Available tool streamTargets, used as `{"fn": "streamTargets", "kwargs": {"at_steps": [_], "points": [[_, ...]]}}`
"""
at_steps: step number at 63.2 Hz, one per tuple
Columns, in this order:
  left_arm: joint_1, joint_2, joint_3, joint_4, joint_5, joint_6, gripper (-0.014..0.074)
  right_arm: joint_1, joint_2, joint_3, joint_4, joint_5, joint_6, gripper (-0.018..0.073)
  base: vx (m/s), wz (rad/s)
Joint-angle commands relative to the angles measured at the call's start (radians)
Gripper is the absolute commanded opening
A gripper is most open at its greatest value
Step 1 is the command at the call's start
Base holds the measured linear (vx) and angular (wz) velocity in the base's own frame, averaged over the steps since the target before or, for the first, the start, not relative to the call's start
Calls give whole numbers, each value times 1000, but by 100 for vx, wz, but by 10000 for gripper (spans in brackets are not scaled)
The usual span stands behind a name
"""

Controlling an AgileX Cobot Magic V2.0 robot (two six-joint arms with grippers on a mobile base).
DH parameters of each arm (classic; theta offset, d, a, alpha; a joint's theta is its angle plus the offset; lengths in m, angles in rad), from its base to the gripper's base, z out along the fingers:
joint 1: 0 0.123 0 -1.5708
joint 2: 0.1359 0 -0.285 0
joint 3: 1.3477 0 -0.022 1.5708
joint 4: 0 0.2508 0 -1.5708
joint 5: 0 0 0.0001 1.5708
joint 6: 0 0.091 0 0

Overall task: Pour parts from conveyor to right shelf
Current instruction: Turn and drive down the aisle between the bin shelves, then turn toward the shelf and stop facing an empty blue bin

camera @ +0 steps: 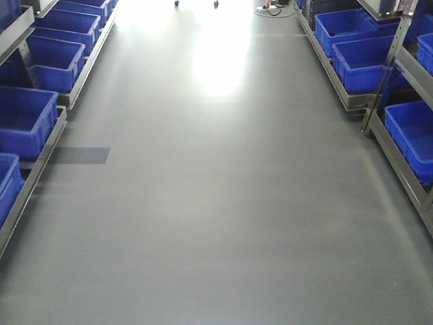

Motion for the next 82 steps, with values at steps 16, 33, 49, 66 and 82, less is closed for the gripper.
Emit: {"fn": "streamTargets", "kwargs": {"at_steps": [16, 33, 49, 66, 82], "points": [[0, 11, -21, 5, -82, -10, -6, 2, -10, 15, -7, -77, -8, -9, 70, -8], [0, 11, -21, 5, -82, -10, -6, 2, -10, 15, -7, -77, -8, -9, 68, -5], [0, 11, -21, 5, -82, -10, -6, 2, -10, 15, -7, -77, -8, -9, 67, 8], [0, 11, -21, 5, -82, -10, -6, 2, -10, 15, -7, -73, -8, -9, 63, 11], [0, 11, -21, 5, -82, -10, -6, 2, -10, 15, -7, -73, -8, -9, 57, 9]]}}
